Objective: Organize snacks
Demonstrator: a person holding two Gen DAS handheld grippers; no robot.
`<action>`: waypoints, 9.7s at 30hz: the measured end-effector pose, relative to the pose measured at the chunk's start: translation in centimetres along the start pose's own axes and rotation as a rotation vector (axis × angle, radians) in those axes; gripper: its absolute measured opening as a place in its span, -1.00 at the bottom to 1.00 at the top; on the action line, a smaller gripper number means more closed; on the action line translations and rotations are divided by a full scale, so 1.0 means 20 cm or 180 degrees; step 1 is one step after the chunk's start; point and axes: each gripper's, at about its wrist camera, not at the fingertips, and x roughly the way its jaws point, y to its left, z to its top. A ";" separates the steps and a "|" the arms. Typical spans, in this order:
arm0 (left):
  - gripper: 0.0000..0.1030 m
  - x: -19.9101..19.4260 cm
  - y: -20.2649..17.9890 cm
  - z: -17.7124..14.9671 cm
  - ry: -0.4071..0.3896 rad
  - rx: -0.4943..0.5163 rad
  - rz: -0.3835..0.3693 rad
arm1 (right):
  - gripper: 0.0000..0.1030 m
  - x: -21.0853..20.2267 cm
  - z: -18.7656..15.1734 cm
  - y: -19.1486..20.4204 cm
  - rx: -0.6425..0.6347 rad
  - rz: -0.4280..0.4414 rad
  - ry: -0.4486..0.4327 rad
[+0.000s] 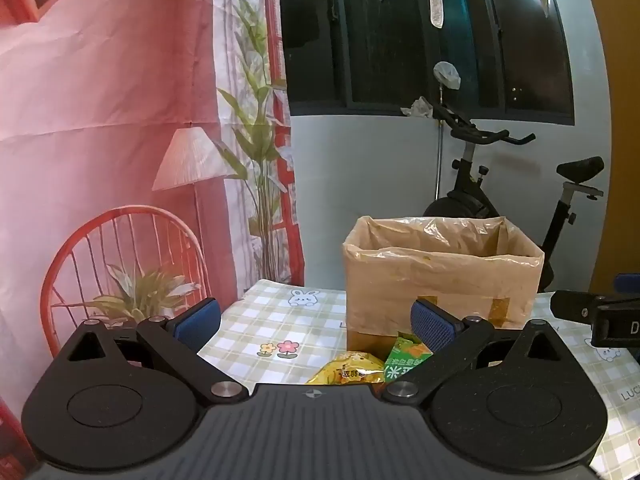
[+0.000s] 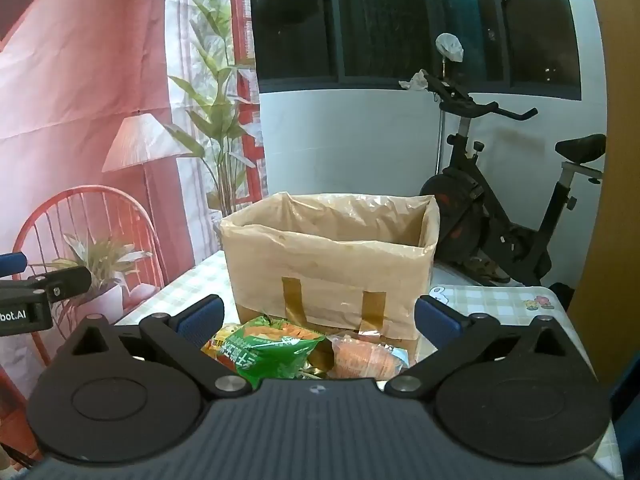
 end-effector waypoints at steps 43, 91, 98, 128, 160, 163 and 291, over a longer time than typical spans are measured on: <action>0.98 -0.02 0.02 0.01 -0.0058 0.0022 0.0039 | 1.00 -0.02 -0.01 0.00 -0.0017 0.0074 -0.0025; 0.98 0.07 0.04 0.01 -0.0004 -0.0028 0.0135 | 1.00 0.02 -0.04 -0.08 0.0237 0.0288 -0.0035; 0.92 0.26 0.09 -0.02 0.0049 -0.0038 0.0238 | 1.00 0.12 -0.06 -0.18 0.0352 0.0241 -0.0245; 0.56 0.68 0.02 -0.44 0.0489 -0.0305 -0.0862 | 1.00 0.52 -0.45 -0.22 0.0226 0.0066 0.0596; 0.76 1.05 -0.22 -0.45 0.1011 -0.0281 -0.1637 | 1.00 0.58 -0.56 -0.27 0.0263 0.0083 0.0765; 0.74 1.05 -0.25 -0.47 0.0994 -0.0187 -0.1618 | 1.00 0.58 -0.56 -0.27 0.0263 0.0091 0.0766; 0.49 0.68 -0.02 0.00 -0.0317 -0.0354 -0.0943 | 0.71 0.44 0.00 -0.12 -0.0484 0.0150 -0.0632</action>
